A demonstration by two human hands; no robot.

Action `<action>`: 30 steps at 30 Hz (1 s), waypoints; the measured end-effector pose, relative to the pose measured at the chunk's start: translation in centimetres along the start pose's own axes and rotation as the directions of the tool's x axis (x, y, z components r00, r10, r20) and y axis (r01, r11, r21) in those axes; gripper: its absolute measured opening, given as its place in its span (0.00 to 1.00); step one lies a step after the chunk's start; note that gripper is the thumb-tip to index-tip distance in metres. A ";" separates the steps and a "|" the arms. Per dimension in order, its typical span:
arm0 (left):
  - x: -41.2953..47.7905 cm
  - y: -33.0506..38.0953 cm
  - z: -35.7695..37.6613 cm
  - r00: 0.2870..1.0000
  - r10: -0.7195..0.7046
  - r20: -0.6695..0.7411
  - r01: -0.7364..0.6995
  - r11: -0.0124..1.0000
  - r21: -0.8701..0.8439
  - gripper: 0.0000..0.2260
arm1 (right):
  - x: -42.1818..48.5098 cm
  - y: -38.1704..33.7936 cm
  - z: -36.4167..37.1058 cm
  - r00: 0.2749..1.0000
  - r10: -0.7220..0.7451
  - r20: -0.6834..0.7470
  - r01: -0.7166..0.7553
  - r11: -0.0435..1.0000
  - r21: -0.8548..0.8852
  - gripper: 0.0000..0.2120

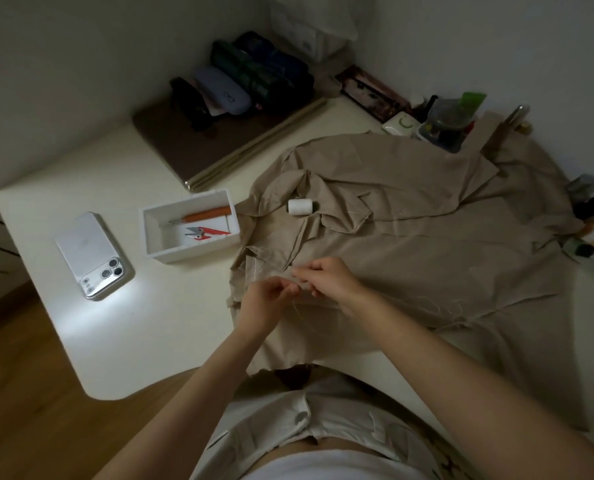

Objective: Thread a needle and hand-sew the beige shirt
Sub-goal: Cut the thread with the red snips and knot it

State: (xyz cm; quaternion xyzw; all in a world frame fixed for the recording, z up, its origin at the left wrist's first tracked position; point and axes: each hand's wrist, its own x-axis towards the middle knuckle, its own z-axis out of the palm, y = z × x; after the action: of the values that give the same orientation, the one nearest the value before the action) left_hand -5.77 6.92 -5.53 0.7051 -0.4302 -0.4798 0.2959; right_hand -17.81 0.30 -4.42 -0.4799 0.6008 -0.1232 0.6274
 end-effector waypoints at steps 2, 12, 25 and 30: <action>0.1 -0.3 -0.7 0.998 0.028 -0.055 -0.022 0.995 0.102 0.04 | 0.5 -0.1 0.4 1.000 -0.006 0.020 0.007 0.998 -0.063 0.11; 0.1 -2.6 -7.1 0.957 0.144 -0.251 0.004 0.861 0.508 0.06 | 2.8 -7.9 3.7 0.800 -0.577 0.164 0.510 0.510 -0.692 0.10; 1.6 -4.2 -13.1 0.898 0.315 -0.308 -0.021 0.729 0.684 0.02 | 8.4 -12.8 12.7 0.869 -0.362 0.337 0.422 0.187 -0.887 0.12; 2.1 -4.6 -13.9 0.903 0.318 -0.289 -0.057 0.754 0.654 0.03 | 10.0 -12.5 13.3 0.885 -0.360 0.296 0.363 0.134 -0.922 0.15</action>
State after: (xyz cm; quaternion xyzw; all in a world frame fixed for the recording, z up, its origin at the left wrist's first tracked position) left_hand 9.02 7.19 -5.22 0.7947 -0.5694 -0.1274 0.1675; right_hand 1.59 -7.34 -3.84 -0.8900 0.4121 0.1254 0.1495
